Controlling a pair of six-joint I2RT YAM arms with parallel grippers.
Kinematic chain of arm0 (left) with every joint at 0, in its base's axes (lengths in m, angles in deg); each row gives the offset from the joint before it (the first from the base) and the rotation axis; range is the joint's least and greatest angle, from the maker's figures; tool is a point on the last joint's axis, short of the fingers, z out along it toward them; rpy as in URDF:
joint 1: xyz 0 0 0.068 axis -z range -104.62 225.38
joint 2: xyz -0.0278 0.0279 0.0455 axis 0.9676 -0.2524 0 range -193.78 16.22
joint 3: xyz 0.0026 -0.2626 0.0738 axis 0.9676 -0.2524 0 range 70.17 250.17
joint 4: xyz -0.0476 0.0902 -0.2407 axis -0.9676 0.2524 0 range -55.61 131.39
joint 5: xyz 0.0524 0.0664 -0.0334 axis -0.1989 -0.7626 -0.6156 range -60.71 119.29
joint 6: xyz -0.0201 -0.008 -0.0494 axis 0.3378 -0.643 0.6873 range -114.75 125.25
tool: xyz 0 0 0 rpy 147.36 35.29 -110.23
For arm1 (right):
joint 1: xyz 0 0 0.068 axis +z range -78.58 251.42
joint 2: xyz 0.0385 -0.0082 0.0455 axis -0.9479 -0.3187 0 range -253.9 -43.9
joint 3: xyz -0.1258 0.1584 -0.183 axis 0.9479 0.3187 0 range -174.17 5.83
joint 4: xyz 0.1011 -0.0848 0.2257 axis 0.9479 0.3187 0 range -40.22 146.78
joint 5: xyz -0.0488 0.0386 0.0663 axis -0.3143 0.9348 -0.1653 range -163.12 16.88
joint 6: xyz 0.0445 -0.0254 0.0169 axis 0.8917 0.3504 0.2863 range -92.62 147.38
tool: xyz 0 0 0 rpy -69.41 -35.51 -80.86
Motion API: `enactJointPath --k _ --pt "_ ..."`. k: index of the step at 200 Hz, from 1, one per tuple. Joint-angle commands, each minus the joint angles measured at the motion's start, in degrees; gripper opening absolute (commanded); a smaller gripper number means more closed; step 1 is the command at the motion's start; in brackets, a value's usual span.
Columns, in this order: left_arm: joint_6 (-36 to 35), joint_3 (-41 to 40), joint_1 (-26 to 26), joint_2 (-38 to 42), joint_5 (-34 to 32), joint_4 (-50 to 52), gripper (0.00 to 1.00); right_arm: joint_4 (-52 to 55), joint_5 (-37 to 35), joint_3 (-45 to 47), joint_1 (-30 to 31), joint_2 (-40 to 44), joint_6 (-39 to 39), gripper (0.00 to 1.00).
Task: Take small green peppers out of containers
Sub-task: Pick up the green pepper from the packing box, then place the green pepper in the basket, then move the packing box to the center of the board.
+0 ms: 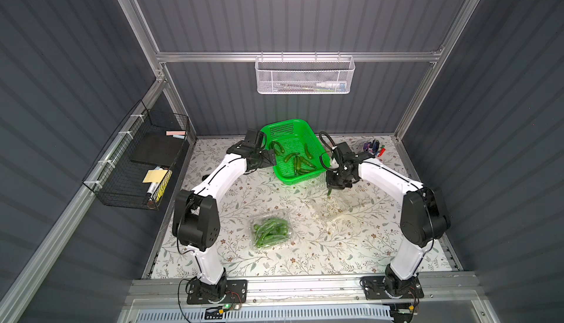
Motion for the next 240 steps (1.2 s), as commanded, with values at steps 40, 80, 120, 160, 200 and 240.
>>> enactJointPath --k 40,80,120,160,200,240 --pt "2.5 -3.9 -0.7 3.4 4.4 3.5 0.99 -2.4 3.1 -27.7 0.2 -16.9 -2.7 0.21" --pt "4.8 -9.6 -1.4 5.6 3.9 6.4 0.99 -0.8 8.8 -32.4 1.1 -19.4 -1.4 0.48" --pt "10.6 -16.4 -4.0 12.5 1.8 6.0 0.99 -9.8 13.6 -10.2 4.9 -5.8 -3.4 0.48" --pt "13.6 -21.5 -5.9 18.9 2.8 5.0 0.99 -14.2 17.1 8.9 10.7 8.0 -9.6 0.48" --pt "10.5 -25.0 -5.9 18.3 6.9 7.6 0.99 -10.9 20.5 13.7 14.2 5.3 -13.2 0.47" --pt "13.9 -28.1 -2.1 18.8 5.3 10.6 0.99 -12.4 18.5 12.2 14.5 -1.6 -12.2 0.47"
